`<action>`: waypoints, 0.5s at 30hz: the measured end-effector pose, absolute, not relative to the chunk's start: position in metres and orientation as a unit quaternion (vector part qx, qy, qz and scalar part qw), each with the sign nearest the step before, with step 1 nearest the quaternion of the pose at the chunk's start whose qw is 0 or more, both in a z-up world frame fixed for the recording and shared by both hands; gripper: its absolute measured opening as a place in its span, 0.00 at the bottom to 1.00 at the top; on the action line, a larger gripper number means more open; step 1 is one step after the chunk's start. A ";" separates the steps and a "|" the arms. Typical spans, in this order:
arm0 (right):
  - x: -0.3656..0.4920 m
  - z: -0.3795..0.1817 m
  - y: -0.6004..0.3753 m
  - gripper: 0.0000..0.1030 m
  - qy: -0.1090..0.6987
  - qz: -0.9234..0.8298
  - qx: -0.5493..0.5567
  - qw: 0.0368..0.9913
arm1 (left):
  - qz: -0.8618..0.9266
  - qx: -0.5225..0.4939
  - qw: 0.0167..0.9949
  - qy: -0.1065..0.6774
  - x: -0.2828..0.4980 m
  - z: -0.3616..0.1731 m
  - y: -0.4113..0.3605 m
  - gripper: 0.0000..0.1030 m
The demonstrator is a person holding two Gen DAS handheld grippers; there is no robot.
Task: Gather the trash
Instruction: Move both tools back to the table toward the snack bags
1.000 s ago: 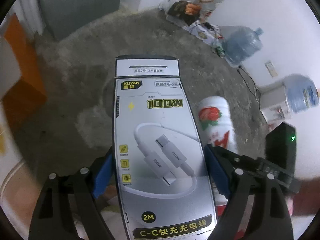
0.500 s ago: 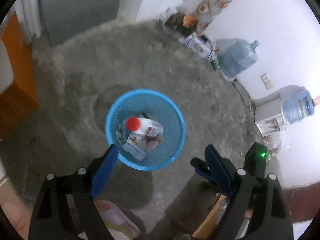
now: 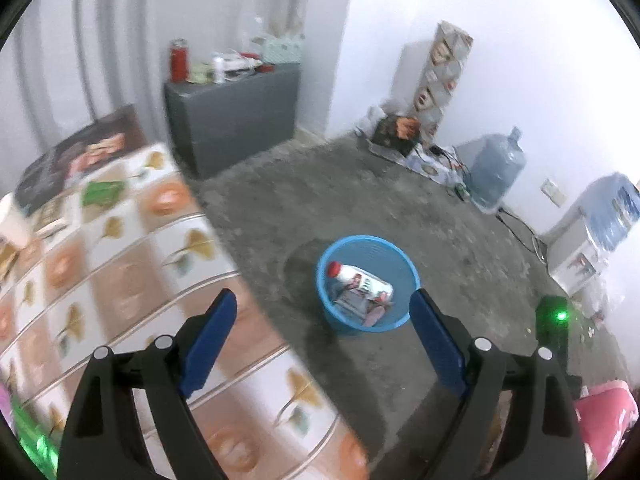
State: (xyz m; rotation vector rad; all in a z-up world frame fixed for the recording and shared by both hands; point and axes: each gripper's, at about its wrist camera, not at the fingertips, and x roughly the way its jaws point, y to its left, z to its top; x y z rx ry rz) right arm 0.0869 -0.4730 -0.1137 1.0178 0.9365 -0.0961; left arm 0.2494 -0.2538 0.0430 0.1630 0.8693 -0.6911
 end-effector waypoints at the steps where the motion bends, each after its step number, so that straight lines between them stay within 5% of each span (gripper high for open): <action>1: 0.089 -0.107 -0.466 0.70 0.430 -0.032 0.465 0.773 | -0.314 0.078 0.855 0.406 0.245 0.046 -0.239 0.83; 15: 0.145 -0.039 -0.342 0.70 0.447 0.137 0.382 0.797 | -0.216 0.018 0.904 0.368 0.208 0.056 -0.061 0.83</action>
